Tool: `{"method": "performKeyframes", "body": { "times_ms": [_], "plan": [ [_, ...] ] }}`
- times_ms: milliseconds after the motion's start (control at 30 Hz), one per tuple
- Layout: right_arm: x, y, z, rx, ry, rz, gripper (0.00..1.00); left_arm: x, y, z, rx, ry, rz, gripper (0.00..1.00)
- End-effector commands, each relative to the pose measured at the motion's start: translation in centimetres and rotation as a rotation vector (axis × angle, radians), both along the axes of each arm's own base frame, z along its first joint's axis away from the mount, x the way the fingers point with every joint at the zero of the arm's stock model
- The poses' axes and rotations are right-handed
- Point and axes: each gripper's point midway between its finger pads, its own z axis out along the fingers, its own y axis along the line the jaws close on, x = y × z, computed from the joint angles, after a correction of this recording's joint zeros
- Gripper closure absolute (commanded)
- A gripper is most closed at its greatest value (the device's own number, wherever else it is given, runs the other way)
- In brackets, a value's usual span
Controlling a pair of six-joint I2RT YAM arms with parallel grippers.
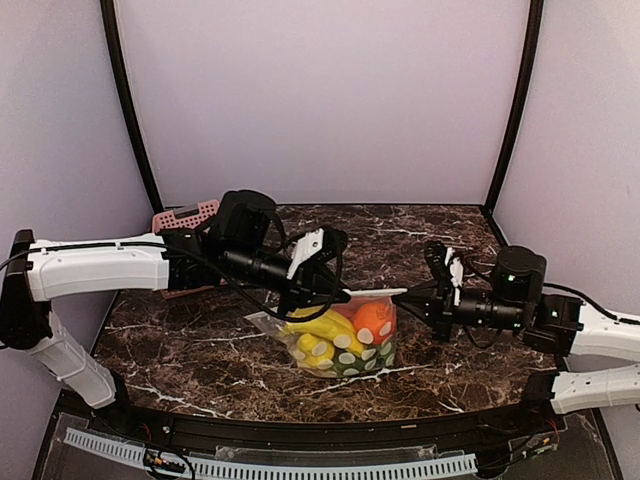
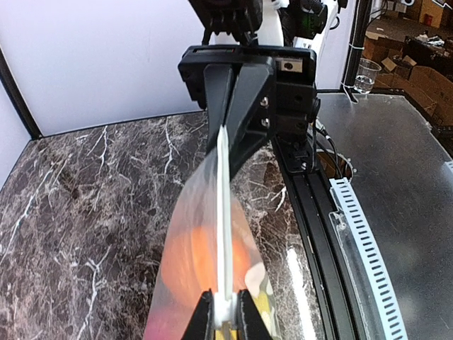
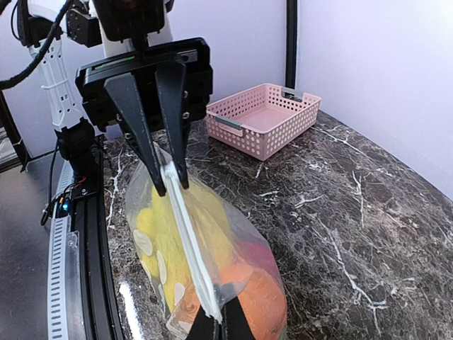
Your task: Open the zip-top bag and remove the fake food
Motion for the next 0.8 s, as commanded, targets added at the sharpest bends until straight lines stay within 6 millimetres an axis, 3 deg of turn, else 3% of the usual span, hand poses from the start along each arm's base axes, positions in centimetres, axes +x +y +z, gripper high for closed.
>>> {"method": "performKeyframes", "body": {
  "times_ms": [0,400,767],
  "plan": [
    [2.2,-2.3,1.5,0.058,-0.022,-0.165,1.0,0.8,3.5,-0.7,0.045,0.033,0.105,0.95],
    [4.9,-6.4,1.6,0.08,-0.006,-0.358,1.0,1.1,8.8,-4.4,0.118,0.086,0.279,0.95],
    [5.7,-8.3,1.9,0.084,-0.018,-0.447,1.0,2.5,12.5,-5.9,0.183,0.071,0.449,0.94]
  ]
}}
